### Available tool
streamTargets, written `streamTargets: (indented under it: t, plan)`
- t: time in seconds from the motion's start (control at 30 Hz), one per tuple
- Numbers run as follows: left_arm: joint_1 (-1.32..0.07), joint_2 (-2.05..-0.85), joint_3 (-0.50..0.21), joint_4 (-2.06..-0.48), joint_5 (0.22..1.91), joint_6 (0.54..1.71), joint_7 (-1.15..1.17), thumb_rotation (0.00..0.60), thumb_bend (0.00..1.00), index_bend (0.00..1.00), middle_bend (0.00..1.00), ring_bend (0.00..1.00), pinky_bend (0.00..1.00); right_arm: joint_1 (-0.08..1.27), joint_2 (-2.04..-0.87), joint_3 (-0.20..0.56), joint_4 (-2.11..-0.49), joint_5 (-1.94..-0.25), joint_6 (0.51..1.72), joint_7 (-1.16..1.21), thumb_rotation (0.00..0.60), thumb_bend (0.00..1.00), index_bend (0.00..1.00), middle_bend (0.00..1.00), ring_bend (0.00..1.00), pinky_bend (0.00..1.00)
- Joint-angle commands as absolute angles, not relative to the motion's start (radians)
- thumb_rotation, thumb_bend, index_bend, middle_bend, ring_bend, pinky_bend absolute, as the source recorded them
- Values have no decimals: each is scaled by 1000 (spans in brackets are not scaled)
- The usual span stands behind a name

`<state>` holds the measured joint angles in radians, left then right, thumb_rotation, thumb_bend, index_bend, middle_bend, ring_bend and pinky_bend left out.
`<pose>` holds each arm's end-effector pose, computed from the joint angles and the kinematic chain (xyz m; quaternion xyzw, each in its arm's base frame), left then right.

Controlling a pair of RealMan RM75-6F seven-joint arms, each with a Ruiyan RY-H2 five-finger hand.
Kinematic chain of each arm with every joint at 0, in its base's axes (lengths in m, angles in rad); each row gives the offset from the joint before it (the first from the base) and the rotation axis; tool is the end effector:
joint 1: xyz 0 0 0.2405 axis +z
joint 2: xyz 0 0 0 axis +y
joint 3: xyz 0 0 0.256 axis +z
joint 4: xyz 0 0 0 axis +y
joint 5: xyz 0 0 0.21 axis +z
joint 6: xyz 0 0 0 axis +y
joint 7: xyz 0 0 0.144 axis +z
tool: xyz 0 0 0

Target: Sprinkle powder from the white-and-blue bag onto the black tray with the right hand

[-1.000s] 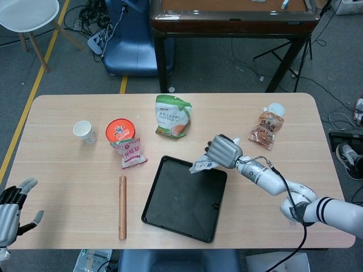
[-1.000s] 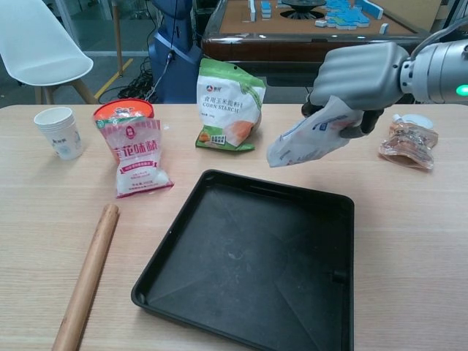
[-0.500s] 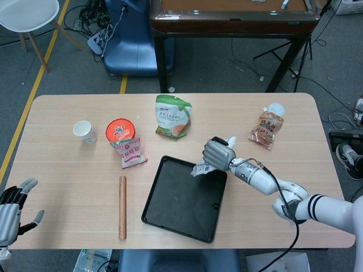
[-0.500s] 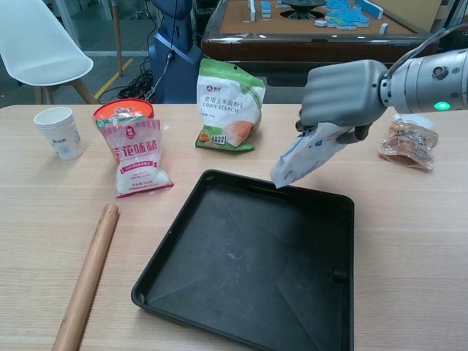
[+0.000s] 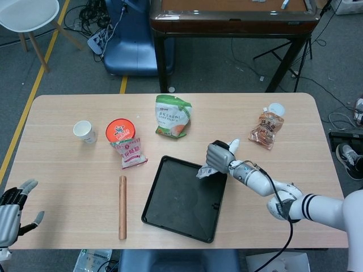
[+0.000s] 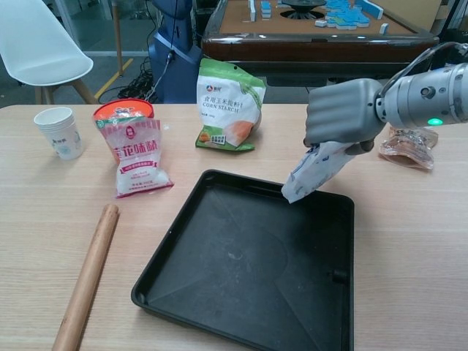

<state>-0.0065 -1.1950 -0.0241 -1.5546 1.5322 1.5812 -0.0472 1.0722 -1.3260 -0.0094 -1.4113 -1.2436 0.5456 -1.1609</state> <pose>-0.3207 0.1510 0.1472 -0.5612 -0.4020 -0.4116 0.5949 -0.1326 -0.3851 0.0051 0.9057 0.2053 0.0210 0.3704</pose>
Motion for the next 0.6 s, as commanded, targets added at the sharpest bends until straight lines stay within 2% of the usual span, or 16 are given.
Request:
streamTargets:
  t: [0.03,0.43,0.6]
  plan:
    - [-5,-1196,-24,-1552,1530,1581,-49,600,270,162,144,193,107,1094,-1342,-34,-1403,-1186,540,-1209,600,926,893,807,738,797]
    - [-1,-1206,-26,-1538,1522,1579,-64,600,270,161,144,193,107,1194,-1328,-93,-1460,-1018,582,-1330,600,924,909,816,744,797]
    - [-1,-1206,-26,-1533,1522,1578,-71,600,270,162,144,193,107,1192,-1341,-106,-1468,-993,626,-1295,600,926,911,818,747,797]
